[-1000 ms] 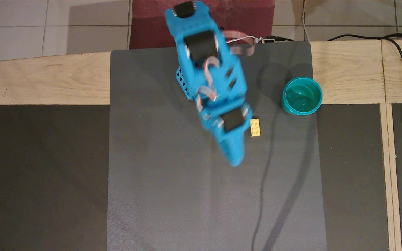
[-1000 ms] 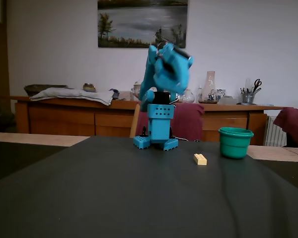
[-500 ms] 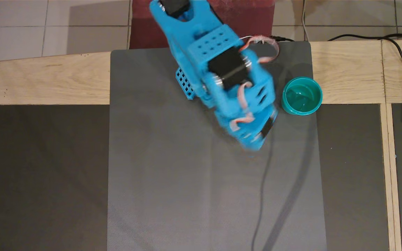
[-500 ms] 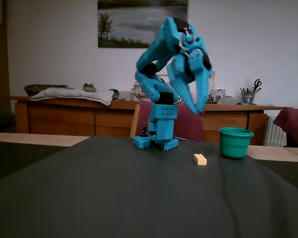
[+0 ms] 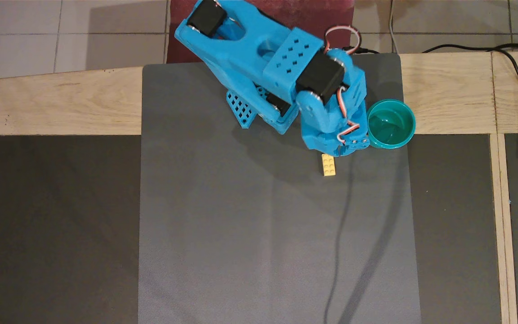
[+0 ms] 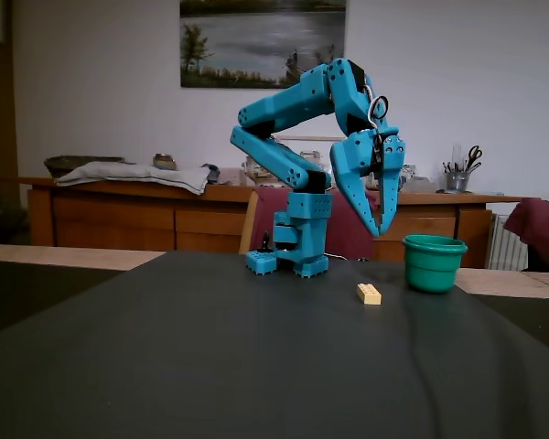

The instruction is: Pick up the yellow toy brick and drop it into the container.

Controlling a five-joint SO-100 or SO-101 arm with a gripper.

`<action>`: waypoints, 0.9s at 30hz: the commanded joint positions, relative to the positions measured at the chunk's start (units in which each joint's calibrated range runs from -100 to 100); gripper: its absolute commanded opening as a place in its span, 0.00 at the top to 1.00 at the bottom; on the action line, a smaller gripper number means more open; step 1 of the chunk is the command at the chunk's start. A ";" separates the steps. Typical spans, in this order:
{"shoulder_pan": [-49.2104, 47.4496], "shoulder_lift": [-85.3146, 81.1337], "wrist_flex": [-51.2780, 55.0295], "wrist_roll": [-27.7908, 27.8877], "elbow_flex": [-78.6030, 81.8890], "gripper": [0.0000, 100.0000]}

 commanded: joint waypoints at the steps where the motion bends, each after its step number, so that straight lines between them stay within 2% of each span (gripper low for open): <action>1: -0.57 -0.07 -2.84 0.53 1.69 1.00; 6: -1.19 -0.07 -8.00 0.90 8.64 1.00; 17: -0.65 -0.15 -11.29 2.89 12.06 1.00; 19: -0.65 -0.15 -11.29 3.25 12.06 0.96; 23: -0.65 -0.40 -12.71 3.36 14.41 0.80; 27: -0.57 -0.15 -16.08 4.82 17.57 0.78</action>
